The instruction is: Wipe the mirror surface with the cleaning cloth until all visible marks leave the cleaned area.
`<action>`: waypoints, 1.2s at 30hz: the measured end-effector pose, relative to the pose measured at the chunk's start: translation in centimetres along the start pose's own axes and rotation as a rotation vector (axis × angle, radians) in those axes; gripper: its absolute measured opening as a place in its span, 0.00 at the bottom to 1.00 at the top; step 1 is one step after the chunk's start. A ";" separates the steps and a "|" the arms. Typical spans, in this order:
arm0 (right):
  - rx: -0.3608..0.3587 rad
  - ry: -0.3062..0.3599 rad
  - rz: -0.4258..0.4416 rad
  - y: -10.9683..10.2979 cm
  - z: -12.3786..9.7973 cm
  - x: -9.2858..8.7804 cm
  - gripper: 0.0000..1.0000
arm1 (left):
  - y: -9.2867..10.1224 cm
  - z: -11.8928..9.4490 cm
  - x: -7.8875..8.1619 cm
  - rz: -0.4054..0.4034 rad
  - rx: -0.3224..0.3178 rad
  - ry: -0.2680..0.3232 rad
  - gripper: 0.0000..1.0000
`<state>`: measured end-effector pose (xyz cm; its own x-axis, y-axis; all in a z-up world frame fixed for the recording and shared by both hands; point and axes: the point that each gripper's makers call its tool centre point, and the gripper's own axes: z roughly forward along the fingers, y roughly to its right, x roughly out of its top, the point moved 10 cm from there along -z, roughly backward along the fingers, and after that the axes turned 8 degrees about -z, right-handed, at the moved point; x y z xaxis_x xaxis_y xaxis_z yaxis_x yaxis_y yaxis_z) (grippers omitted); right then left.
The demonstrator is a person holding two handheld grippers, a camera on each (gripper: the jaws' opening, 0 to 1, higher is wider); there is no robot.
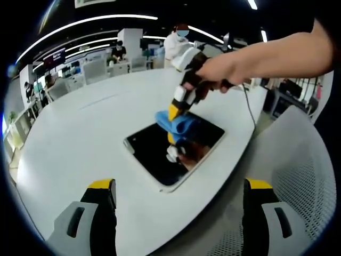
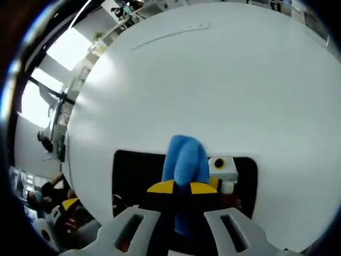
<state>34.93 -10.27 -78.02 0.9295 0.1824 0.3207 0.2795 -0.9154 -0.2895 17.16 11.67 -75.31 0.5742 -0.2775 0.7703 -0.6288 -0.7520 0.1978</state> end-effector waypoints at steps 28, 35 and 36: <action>0.082 -0.016 -0.089 -7.2 3.1 2.0 0.03 | 0.1 0.0 0.0 0.004 -0.010 -0.007 1.00; 0.117 -0.011 -0.049 -8.5 3.9 2.5 0.03 | 0.1 0.0 -0.1 0.011 -0.007 -0.014 1.00; 0.120 -0.010 -0.043 -8.6 3.9 2.5 0.03 | 0.1 0.0 -0.1 0.010 -0.007 -0.013 1.00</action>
<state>35.82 -0.56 -78.21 0.9181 0.2249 0.3265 0.3458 -0.8571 -0.3819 17.10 11.62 -75.38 0.5748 -0.2929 0.7641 -0.6383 -0.7447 0.1947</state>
